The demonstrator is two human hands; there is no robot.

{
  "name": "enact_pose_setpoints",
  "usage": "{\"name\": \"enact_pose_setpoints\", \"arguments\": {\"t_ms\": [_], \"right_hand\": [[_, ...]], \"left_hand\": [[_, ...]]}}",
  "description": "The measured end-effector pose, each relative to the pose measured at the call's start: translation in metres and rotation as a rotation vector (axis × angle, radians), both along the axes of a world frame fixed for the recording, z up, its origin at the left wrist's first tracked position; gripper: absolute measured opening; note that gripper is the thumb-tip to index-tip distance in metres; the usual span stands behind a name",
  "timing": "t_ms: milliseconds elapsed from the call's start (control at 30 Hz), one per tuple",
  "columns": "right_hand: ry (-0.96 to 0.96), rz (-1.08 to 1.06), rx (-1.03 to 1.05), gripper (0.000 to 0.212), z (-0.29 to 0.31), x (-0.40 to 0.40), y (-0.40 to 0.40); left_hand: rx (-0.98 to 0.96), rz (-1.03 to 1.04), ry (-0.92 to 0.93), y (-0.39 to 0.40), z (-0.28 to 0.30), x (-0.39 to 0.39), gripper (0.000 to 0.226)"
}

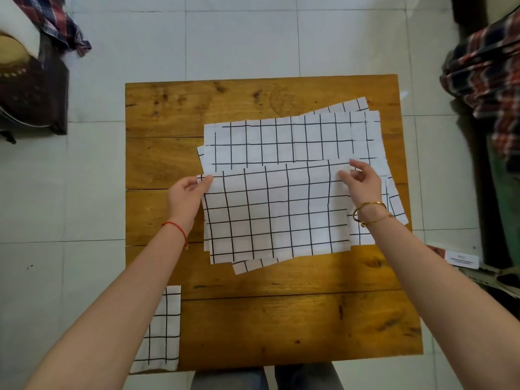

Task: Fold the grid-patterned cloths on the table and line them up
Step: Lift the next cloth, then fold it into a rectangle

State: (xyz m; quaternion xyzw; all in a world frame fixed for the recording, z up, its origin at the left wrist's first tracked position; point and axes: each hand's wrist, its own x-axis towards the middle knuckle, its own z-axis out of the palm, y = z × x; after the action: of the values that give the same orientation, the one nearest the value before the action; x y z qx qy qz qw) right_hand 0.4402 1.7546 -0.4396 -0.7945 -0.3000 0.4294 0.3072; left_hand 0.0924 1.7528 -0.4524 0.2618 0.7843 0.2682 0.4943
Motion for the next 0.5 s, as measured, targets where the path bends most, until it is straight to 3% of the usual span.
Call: {"name": "enact_pose_setpoints", "arguments": {"t_ms": [200,333,500], "right_hand": [[-0.211,0.143,-0.027,0.055,-0.012,-0.007,0.005],[-0.515,0.391,0.096,0.048,-0.018,-0.018,0.004],[-0.650,0.805,0.302,0.037,-0.018,-0.064,0.004]], "left_hand": [[0.082,-0.093,0.180,0.006,0.000,0.010,0.056],[0.239,-0.435,0.452,-0.002,-0.003,0.013,0.054],[0.334,-0.844,0.651,-0.016,-0.007,0.021,0.054]]}}
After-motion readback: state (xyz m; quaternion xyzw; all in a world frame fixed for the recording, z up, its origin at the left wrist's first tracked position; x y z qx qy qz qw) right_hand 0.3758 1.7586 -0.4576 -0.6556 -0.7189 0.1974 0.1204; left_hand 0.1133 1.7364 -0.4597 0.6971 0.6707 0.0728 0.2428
